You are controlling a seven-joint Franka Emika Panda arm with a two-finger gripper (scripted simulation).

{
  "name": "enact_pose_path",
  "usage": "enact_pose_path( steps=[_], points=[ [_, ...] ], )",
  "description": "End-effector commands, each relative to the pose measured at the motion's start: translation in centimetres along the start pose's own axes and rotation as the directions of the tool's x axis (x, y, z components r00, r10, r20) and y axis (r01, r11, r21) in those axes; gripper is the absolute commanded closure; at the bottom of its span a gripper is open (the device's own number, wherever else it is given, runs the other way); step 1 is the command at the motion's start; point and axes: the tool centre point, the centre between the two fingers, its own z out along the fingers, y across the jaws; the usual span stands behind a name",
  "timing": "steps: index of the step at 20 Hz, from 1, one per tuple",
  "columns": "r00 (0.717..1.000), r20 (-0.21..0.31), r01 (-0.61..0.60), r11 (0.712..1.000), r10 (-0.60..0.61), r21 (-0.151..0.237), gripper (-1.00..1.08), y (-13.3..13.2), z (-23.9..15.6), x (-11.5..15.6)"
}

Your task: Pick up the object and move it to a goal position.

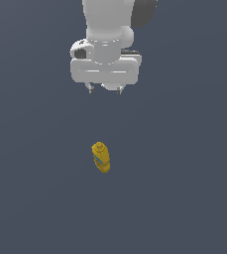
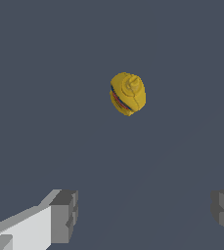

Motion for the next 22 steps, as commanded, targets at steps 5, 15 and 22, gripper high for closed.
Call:
enact_pose_path(
  steps=[5,15,22],
  points=[
    [1.0,-0.007,0.009,1.0,-0.009,-0.004,-0.92,0.2,-0.2,0.1],
    [0.999,-0.019,0.029,1.0,-0.029,-0.011,-0.92,0.7,-0.6,0.3],
    [0.997,-0.016,0.082,0.997,-0.082,-0.011,-0.92,0.8,0.2,1.5]
  ],
)
